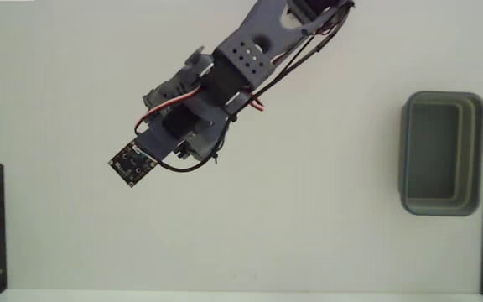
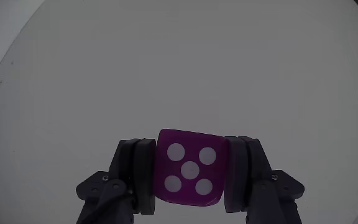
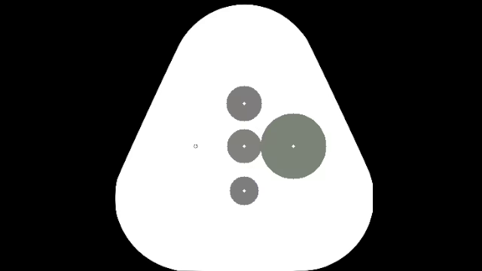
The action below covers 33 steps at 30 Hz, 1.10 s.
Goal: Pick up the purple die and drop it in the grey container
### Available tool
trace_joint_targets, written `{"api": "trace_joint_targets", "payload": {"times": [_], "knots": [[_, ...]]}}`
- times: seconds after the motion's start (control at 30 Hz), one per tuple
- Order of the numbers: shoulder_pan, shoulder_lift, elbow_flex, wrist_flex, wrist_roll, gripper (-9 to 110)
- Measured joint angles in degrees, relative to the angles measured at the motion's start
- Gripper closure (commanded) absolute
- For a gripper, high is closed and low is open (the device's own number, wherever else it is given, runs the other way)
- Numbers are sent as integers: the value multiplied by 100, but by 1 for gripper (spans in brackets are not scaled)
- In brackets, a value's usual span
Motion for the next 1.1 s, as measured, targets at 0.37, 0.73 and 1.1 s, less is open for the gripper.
{"api": "trace_joint_targets", "payload": {"times": [0.37,0.73,1.1], "knots": [[-9,-413,-1266,817,-9,40],[-9,-501,-1459,940,-9,40],[-9,-501,-1459,940,-9,40]]}}
